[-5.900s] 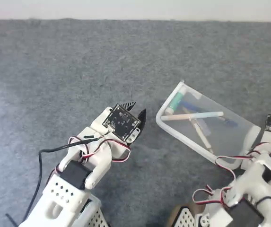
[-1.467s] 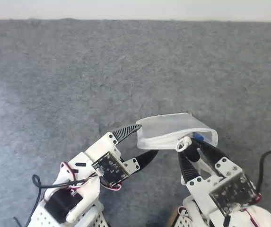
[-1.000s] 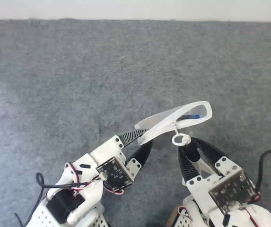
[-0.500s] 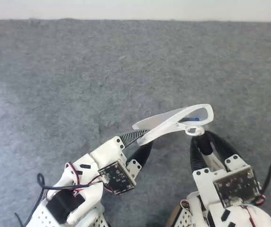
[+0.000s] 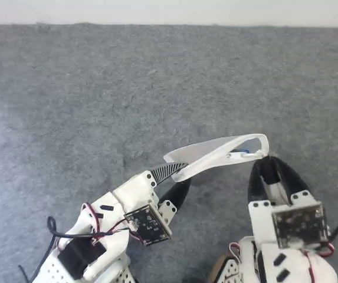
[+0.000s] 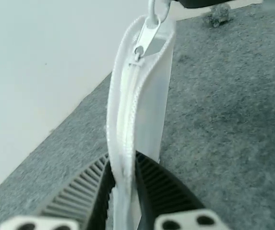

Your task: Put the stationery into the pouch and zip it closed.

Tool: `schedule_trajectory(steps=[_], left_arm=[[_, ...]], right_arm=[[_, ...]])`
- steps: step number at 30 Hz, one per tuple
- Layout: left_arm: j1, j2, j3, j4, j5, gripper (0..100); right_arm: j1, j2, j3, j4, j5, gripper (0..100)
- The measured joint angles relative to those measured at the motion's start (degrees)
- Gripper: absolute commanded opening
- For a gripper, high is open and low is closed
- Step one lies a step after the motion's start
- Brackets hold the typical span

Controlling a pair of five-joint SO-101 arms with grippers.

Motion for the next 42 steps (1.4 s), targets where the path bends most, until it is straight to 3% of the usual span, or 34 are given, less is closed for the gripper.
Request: schedule_trajectory(steps=[19,26,42], left_arm=[[0.0,0.0,0.0,0.0,0.0,1],[-1.23,0.0,0.0,0.0,0.0,1],[-1.23,0.0,0.0,0.0,0.0,1]], right_arm=[[3.43,-0.09,2.11,-2.2,0.0,0.7],[10.9,-0.09,2.11,-3.25,0.0,0.7],[12.4,-0.09,2.11,-3.25,0.0,0.7]])
